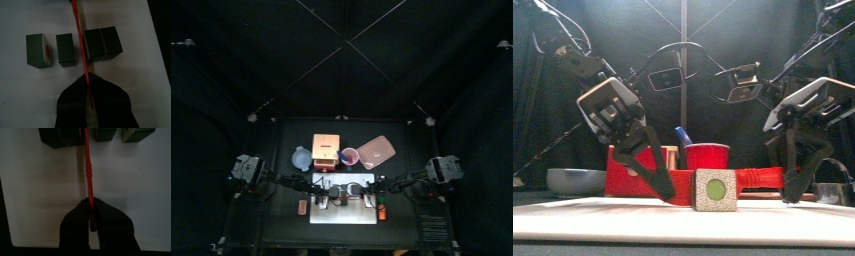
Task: Place sushi on board then cut the sushi with the knife then place the pieces on the plate
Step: Cut the sushi into 4 pieces
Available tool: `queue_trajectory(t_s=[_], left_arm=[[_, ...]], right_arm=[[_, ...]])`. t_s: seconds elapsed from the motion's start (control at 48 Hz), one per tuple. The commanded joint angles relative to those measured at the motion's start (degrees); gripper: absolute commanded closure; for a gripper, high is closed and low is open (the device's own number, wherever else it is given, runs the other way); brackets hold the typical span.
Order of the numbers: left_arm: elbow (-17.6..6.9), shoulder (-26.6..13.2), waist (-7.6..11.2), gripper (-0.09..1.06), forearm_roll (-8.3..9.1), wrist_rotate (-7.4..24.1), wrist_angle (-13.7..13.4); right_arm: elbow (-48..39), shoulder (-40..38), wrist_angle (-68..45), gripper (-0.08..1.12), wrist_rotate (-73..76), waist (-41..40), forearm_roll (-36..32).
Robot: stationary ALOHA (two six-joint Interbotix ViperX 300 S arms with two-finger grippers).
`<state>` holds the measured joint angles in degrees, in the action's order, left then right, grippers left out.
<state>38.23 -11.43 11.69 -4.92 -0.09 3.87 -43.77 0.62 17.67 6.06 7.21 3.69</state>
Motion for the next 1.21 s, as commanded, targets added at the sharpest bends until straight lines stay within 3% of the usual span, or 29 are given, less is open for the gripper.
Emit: queue_trajectory(t_s=[0.021, 0.417, 0.75, 1.208], left_arm=[[-1.41, 2.37, 0.09, 0.53, 0.09, 0.18, 0.09], [-1.41, 8.26, 0.18, 0.53, 1.23, 0.26, -0.18], [-3.08, 6.86, 4.04, 0.53, 0.7, 0.09, -0.53], [-2.9, 4.83, 3.78, 0.53, 0.09, 0.18, -0.88]], right_arm=[[1.32, -2.64, 0.09, 0.7, 0.09, -0.44, -0.44], [2.55, -9.67, 6.33, 0.7, 0.09, 0.0, -2.64], [3.25, -9.67, 8.0, 0.7, 0.18, 3.43, -0.53], [3.78, -6.68, 6.94, 0.7, 0.09, 3.43, -1.76]])
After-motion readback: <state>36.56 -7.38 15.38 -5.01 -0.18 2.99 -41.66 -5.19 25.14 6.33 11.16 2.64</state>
